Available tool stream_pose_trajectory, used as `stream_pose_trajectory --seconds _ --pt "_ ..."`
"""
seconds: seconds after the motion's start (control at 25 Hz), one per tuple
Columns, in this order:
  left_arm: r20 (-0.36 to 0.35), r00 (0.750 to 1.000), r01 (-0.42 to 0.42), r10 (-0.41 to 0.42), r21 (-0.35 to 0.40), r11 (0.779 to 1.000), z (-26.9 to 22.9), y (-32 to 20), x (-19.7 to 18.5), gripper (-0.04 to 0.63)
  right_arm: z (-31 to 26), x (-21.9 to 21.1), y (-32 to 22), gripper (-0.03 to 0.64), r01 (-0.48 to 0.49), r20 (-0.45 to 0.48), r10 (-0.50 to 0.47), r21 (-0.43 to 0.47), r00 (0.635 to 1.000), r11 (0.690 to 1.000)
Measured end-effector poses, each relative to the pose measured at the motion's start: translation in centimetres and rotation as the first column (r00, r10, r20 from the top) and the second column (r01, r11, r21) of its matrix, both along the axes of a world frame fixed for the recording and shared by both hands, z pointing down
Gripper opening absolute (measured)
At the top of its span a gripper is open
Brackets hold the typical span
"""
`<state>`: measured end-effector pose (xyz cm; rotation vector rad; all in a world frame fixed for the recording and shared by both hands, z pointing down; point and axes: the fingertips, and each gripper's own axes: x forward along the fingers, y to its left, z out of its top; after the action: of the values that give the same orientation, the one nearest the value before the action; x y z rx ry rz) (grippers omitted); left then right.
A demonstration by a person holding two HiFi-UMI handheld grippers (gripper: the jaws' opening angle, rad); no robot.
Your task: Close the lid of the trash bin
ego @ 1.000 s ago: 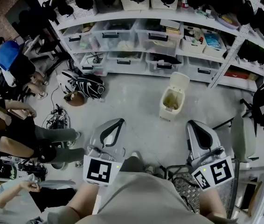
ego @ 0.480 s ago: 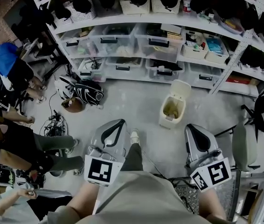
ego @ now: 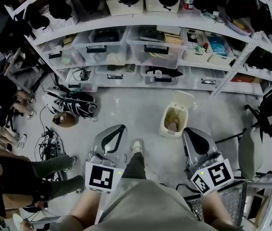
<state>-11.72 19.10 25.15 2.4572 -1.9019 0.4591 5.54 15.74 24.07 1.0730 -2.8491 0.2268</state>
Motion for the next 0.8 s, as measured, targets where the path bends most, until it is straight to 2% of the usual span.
stream_pose_trajectory --seconds 0.16,0.48,0.6,0.8 --pt "-0.023 1.000 -0.019 0.018 -0.033 0.999 0.6 -6.7 -3.6 0.002 0.5 -4.3 -6.8 0.003 0.009 -0.035 -0.010 -0.031 0.999 0.999" --pt "-0.036 0.995 -0.099 0.095 -0.119 0.988 3.2 -18.1 -10.0 0.002 1.1 -10.7 -19.5 0.003 -0.060 -0.084 0.055 -0.065 0.995 0.996" --pt "-0.009 0.991 -0.134 0.134 -0.111 0.985 3.4 -21.4 -11.6 0.002 1.1 -12.4 -22.6 0.003 -0.080 -0.091 0.074 -0.062 0.993 0.995" --pt "-0.039 0.990 -0.141 0.138 -0.108 0.984 3.1 -25.0 -13.2 0.002 1.1 -14.2 -25.5 0.003 -0.092 -0.101 0.086 -0.056 0.991 0.994"
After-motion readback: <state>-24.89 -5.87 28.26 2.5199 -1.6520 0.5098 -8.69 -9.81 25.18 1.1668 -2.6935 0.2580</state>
